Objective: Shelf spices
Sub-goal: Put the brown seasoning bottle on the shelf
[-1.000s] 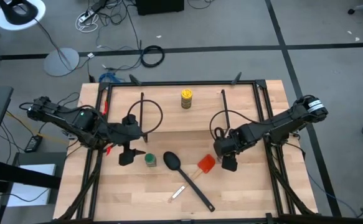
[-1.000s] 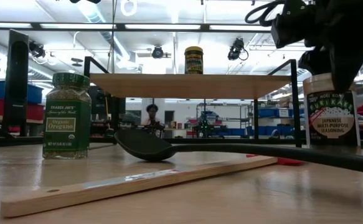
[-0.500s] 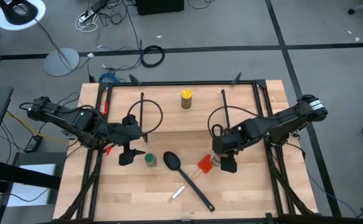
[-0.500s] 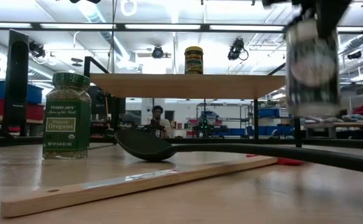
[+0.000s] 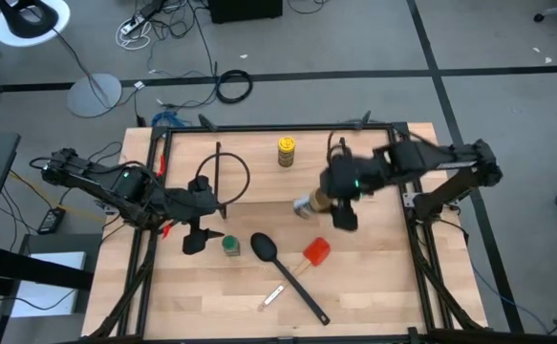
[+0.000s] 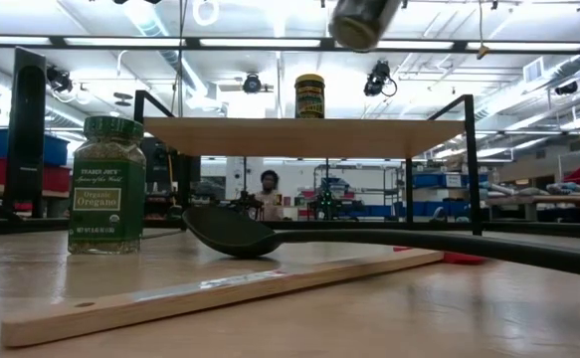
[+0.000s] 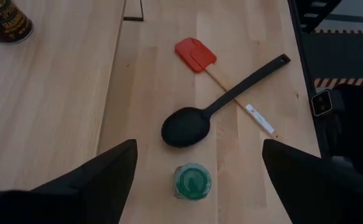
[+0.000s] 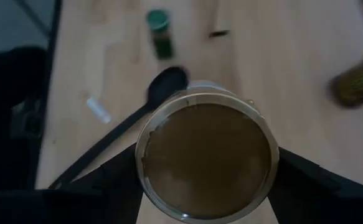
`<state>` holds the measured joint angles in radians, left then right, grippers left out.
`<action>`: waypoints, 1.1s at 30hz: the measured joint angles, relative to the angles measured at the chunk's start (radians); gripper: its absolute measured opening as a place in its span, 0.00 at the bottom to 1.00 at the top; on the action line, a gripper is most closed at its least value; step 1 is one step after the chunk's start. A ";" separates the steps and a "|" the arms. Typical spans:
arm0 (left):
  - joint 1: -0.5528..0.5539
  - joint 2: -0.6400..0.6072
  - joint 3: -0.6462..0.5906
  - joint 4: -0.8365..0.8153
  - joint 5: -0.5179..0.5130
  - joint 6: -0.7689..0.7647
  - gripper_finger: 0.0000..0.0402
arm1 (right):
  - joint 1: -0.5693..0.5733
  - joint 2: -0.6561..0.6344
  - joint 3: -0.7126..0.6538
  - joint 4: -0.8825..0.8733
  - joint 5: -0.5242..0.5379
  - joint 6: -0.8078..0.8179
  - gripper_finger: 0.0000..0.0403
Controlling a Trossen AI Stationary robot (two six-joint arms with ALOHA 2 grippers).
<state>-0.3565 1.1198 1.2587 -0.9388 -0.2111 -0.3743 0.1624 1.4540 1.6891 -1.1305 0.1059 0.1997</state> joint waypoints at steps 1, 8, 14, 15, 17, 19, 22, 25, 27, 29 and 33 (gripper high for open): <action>0.000 0.000 0.000 0.006 0.000 0.000 0.87 | -0.031 0.000 0.003 -0.002 0.000 -0.010 0.67; 0.000 0.000 0.000 0.005 0.001 0.000 0.87 | -0.252 0.043 0.003 -0.137 0.002 -0.044 0.67; 0.000 0.000 0.000 0.006 0.000 -0.001 0.87 | -0.352 0.125 0.007 -0.180 -0.027 -0.103 0.67; 0.000 0.000 0.000 0.007 0.000 -0.002 0.87 | -0.358 0.133 0.011 -0.176 -0.033 -0.115 0.67; 0.000 0.000 0.000 0.006 -0.001 -0.004 0.87 | -0.365 0.162 0.027 -0.184 -0.042 -0.137 0.67; 0.000 0.000 0.000 0.006 -0.002 -0.005 0.87 | -0.365 0.181 0.055 -0.195 -0.046 -0.154 0.67; 0.000 0.000 0.000 0.006 -0.004 -0.013 0.87 | -0.364 0.212 0.111 -0.212 -0.051 -0.184 0.67; 0.000 0.000 0.000 0.006 -0.004 -0.018 0.87 | -0.350 0.229 0.159 -0.225 -0.048 -0.211 0.72; 0.000 0.000 0.000 0.005 -0.005 -0.017 0.87 | -0.340 0.228 0.189 -0.214 -0.026 -0.228 0.75; 0.000 0.000 0.000 0.006 -0.005 -0.012 0.87 | -0.329 0.224 0.210 -0.216 0.004 -0.233 0.77; 0.000 0.000 0.000 0.007 -0.005 -0.001 0.87 | -0.319 0.227 0.236 -0.225 0.019 -0.238 0.77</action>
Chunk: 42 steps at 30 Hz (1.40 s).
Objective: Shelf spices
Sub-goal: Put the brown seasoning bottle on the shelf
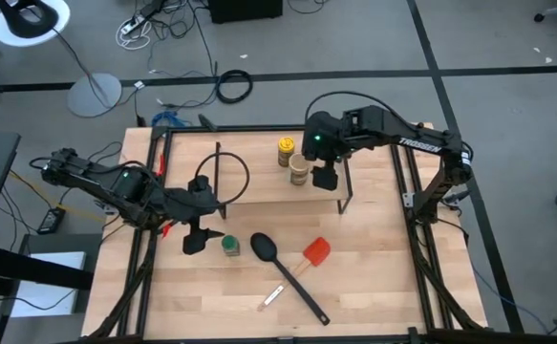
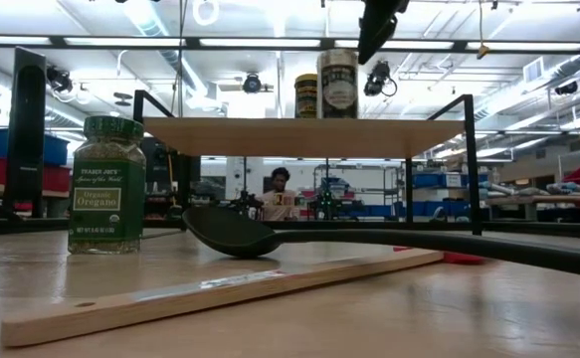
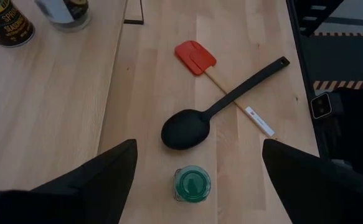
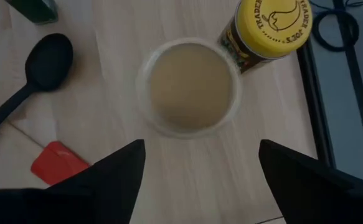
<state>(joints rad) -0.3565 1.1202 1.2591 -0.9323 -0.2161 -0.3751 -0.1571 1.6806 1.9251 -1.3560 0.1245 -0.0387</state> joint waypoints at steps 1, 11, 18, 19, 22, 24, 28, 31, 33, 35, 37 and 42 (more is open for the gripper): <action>0.000 0.000 0.000 0.001 0.000 0.000 0.87 | 0.000 -0.001 0.004 -0.001 0.001 0.000 0.77; 0.000 0.000 0.000 0.000 0.000 -0.008 0.87 | 0.016 -0.002 0.004 -0.021 0.038 0.008 0.76; 0.000 0.000 0.000 -0.001 -0.001 -0.016 0.87 | 0.071 -0.014 0.004 -0.019 0.107 0.009 0.76; 0.000 0.000 0.000 -0.001 -0.001 -0.019 0.87 | 0.082 -0.018 0.004 -0.016 0.116 0.009 0.76; 0.000 0.003 0.000 -0.001 -0.016 -0.023 0.87 | 0.116 -0.032 0.004 -0.001 0.131 0.009 0.76; 0.000 0.008 -0.001 -0.001 -0.024 -0.023 0.87 | 0.137 -0.038 0.004 0.016 0.134 0.010 0.76; 0.000 0.023 -0.001 0.000 -0.026 -0.023 0.87 | 0.165 -0.041 0.004 0.041 0.137 0.011 0.76; 0.000 0.046 -0.001 0.000 -0.026 -0.023 0.87 | 0.183 -0.041 0.004 0.046 0.169 0.011 0.76; 0.000 0.063 -0.001 -0.001 -0.025 -0.023 0.87 | 0.200 -0.041 0.004 0.046 0.209 0.011 0.76; 0.000 0.082 -0.001 -0.001 -0.017 -0.028 0.87 | 0.214 -0.045 0.004 0.047 0.244 0.005 0.76; 0.000 0.101 -0.001 -0.001 0.001 -0.030 0.87 | 0.230 -0.051 0.010 0.042 0.272 -0.005 0.76; -0.014 0.137 -0.001 -0.002 0.031 -0.052 0.87 | 0.277 -0.053 0.091 0.029 0.337 -0.008 0.76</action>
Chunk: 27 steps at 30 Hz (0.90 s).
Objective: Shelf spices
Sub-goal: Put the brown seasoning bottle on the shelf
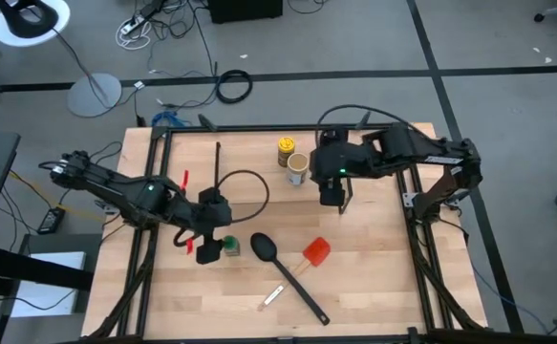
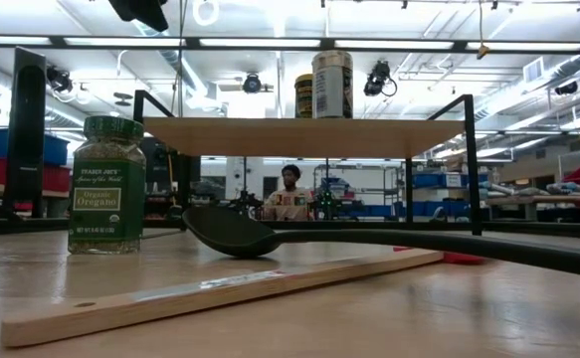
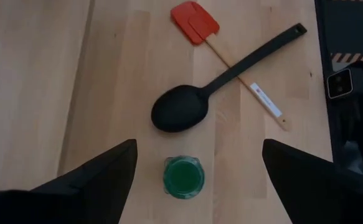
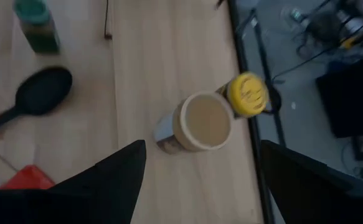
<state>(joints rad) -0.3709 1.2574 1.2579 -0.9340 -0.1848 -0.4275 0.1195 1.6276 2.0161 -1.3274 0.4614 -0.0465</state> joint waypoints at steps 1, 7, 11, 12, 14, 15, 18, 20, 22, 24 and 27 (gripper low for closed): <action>-0.005 0.003 0.000 0.000 0.000 -0.006 0.87 | 0.010 0.000 0.023 -0.003 0.010 -0.001 0.76; -0.039 0.007 0.000 -0.005 0.059 -0.060 0.87 | 0.070 -0.002 0.149 -0.015 0.051 -0.017 0.76; -0.076 0.007 0.000 -0.006 0.072 -0.097 0.87 | 0.099 -0.002 0.201 -0.018 0.076 -0.030 0.76; -0.084 0.008 0.000 -0.007 0.069 -0.105 0.87 | 0.104 -0.002 0.209 -0.018 0.078 -0.034 0.76; -0.096 0.015 0.000 -0.006 0.065 -0.125 0.87 | 0.117 -0.002 0.218 -0.019 0.097 -0.037 0.76; -0.102 0.020 0.000 -0.008 0.062 -0.132 0.87 | 0.120 -0.002 0.222 -0.020 0.107 -0.037 0.76; -0.115 0.034 0.000 -0.007 0.049 -0.153 0.87 | 0.123 -0.002 0.223 -0.023 0.118 -0.043 0.76; -0.121 0.048 0.000 -0.009 0.047 -0.158 0.87 | 0.122 -0.002 0.223 -0.023 0.118 -0.041 0.76; -0.123 0.064 0.000 -0.014 0.048 -0.166 0.87 | 0.122 -0.002 0.223 -0.023 0.118 -0.041 0.76; -0.123 0.076 0.000 -0.021 0.048 -0.179 0.87 | 0.122 -0.002 0.223 -0.023 0.118 -0.037 0.76; -0.123 0.093 0.000 -0.050 0.047 -0.198 0.87 | 0.122 -0.001 0.223 -0.024 0.118 -0.036 0.76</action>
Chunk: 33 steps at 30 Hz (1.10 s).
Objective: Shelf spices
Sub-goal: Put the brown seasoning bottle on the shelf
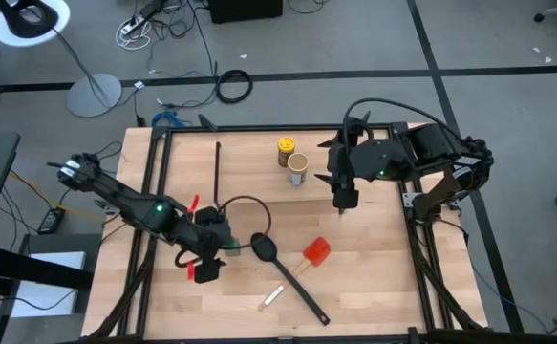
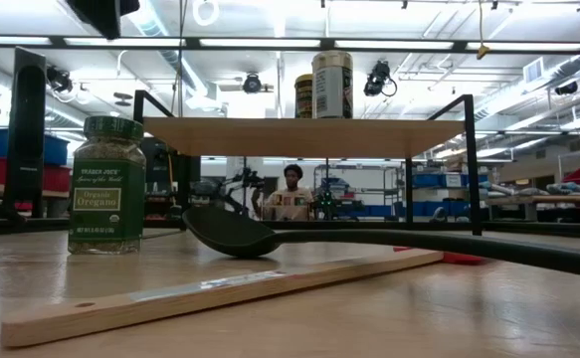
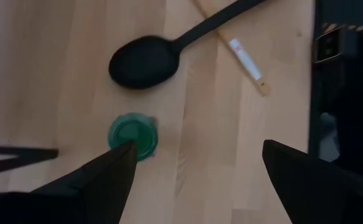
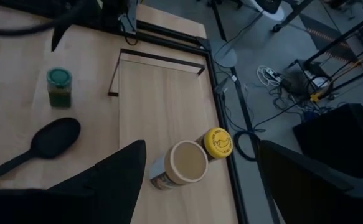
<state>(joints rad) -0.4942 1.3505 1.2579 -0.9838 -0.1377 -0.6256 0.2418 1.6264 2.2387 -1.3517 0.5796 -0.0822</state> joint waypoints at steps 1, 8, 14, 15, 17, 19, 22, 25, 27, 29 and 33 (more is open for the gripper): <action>-0.001 0.005 0.000 -0.008 -0.002 -0.005 0.87 | 0.000 0.000 0.000 0.000 0.000 0.003 0.76; -0.011 0.037 0.000 -0.034 -0.035 -0.014 0.87 | 0.000 0.000 0.000 -0.001 -0.001 0.012 0.76; -0.018 0.045 0.000 -0.053 -0.062 -0.010 0.87 | 0.001 0.000 0.000 -0.002 -0.004 0.027 0.76; -0.019 0.044 0.000 -0.058 -0.074 -0.010 0.87 | 0.003 0.000 0.000 -0.002 -0.004 0.029 0.76; -0.019 0.044 0.000 -0.068 -0.081 -0.011 0.87 | 0.006 0.000 0.000 -0.002 -0.004 0.031 0.76; -0.019 0.045 0.000 -0.070 -0.086 -0.012 0.87 | 0.008 0.000 0.000 -0.002 -0.004 0.034 0.76; -0.019 0.044 0.000 -0.070 -0.101 -0.014 0.87 | 0.018 0.000 0.000 -0.008 -0.008 0.039 0.76; -0.019 0.044 0.000 -0.070 -0.113 -0.014 0.87 | 0.031 0.000 0.000 -0.011 -0.028 0.040 0.76; -0.019 0.044 0.000 -0.070 -0.116 -0.014 0.87 | 0.040 0.001 0.000 -0.012 -0.031 0.046 0.76; -0.019 0.044 0.000 -0.070 -0.116 -0.014 0.87 | 0.048 0.001 0.000 -0.013 -0.032 0.059 0.76; -0.019 0.044 0.000 -0.070 -0.122 -0.011 0.87 | 0.059 0.004 0.000 -0.030 -0.031 0.091 0.76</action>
<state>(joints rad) -0.5137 1.3949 1.2579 -1.0534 -0.2595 -0.6361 0.3004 1.6306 2.2387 -1.3820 0.5485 0.0086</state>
